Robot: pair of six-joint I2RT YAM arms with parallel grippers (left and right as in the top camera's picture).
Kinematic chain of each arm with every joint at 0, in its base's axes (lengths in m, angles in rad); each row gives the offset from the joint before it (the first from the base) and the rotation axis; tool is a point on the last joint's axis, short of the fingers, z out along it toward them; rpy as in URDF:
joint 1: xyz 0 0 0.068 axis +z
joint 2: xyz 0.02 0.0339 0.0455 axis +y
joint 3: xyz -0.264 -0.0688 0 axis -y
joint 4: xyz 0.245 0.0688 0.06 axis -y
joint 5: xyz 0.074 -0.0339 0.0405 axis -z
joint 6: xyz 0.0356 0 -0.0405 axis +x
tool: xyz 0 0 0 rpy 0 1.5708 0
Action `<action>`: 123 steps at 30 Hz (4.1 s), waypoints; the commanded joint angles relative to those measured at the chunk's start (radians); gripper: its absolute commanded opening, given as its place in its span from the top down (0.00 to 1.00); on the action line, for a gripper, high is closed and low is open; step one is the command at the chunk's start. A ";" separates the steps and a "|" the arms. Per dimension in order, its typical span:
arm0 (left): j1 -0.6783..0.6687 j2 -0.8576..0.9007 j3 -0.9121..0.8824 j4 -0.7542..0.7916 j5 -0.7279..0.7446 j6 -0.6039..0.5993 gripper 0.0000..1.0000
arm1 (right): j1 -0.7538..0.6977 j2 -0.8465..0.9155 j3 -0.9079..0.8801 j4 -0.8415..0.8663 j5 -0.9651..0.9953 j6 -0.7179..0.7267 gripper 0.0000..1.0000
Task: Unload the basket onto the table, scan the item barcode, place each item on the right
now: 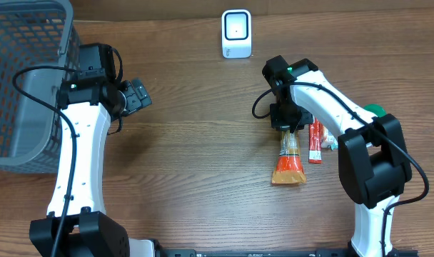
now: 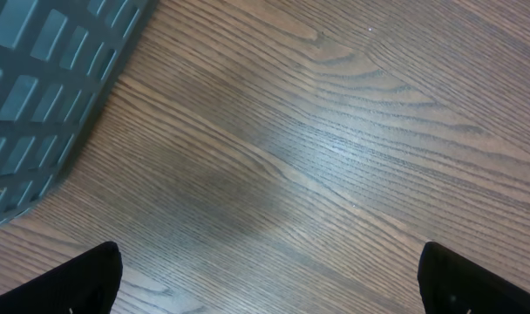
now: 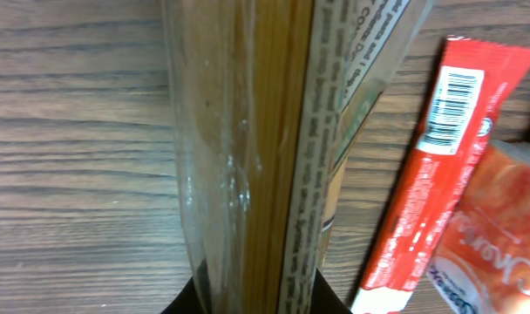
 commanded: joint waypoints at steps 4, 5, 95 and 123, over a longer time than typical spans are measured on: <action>0.000 0.007 -0.003 0.000 -0.003 0.011 0.00 | -0.004 -0.053 -0.035 0.007 -0.047 -0.019 0.76; 0.000 0.007 -0.003 0.000 -0.003 0.011 0.00 | -0.004 -0.053 -0.043 0.008 -0.047 -0.019 0.66; 0.000 0.007 -0.003 0.000 -0.003 0.011 0.00 | -0.053 -0.851 -0.077 0.097 -0.037 -0.014 0.00; 0.000 0.007 -0.003 0.000 -0.003 0.011 0.00 | -0.268 -1.764 -0.443 0.197 -0.036 -0.124 0.00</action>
